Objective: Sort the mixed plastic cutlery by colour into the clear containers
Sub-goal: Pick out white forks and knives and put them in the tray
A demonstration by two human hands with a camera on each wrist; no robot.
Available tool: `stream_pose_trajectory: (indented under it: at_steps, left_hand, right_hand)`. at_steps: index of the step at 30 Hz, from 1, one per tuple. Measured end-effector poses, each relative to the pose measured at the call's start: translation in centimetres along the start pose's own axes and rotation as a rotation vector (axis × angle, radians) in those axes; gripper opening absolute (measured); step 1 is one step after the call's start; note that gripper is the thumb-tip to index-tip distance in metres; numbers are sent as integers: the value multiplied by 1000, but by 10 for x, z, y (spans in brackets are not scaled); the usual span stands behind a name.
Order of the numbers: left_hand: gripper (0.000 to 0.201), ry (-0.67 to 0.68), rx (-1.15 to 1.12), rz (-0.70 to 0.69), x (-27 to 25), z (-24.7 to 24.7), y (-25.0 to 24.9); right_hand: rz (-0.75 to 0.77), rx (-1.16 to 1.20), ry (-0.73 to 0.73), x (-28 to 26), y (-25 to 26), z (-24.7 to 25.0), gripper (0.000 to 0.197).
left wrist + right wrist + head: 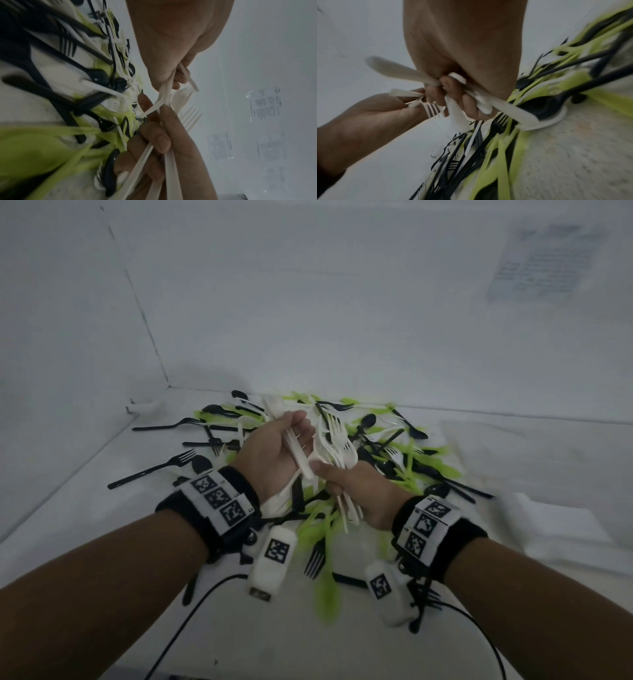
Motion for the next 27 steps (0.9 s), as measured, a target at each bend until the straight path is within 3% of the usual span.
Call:
stream_pose_trajectory:
  at_steps: [4, 7, 9, 11, 12, 14, 16, 17, 19, 21, 24, 26, 27]
  left_hand:
    - [22, 29, 79, 38, 1, -20, 24]
    - [16, -69, 114, -13, 15, -11, 23]
    - [11, -142, 169, -133, 26, -4, 10]
    - [9, -133, 361, -363, 27, -7, -9]
    - [15, -60, 558, -498, 22, -17, -15]
    - [20, 278, 1050, -683, 1, -52, -1]
    - [16, 653, 1469, -717, -21, -69, 44]
    - [27, 765, 1596, -732, -28, -68, 63]
    - [40, 846, 1696, -802, -35, -67, 84]
    - [30, 807, 1673, -914, -40, -76, 81]
    - [19, 755, 1627, -900, -38, -85, 77]
    - [18, 693, 1588, -762, -34, -88, 76]
    - [21, 646, 1541, -617, -31, -87, 78]
  right_hand:
    - [-44, 161, -31, -10, -14, 33, 45]
    - [-82, 45, -93, -24, -26, 71, 53]
    - [-111, -70, -144, -34, -36, 99, 54]
    - [-149, -111, -186, -42, -46, 122, 52]
    - [-171, -122, -189, -46, -48, 130, 51]
    - [-198, -127, -182, -48, -49, 137, 51]
    - [-215, -90, -144, -50, -44, 137, 48]
    - [-220, -59, -127, -50, -42, 137, 47]
    - [-260, 46, -79, -51, -40, 136, 44]
    - [-282, 119, -53, -53, -41, 137, 39]
    - [-238, 308, -105, -54, -42, 147, 21]
    - [-167, 454, -228, -56, -42, 158, 33]
    - [-133, 472, -300, -57, -43, 166, 42]
Point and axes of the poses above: each hand's wrist, its own x-axis towards the middle knuckle, its own z-axis out of the back of the hand, y = z × x, the point moved 8 cm from there along x, towards the middle knuckle, and after that the axes turned 8 degrees about -z, right-handed, at the moved point
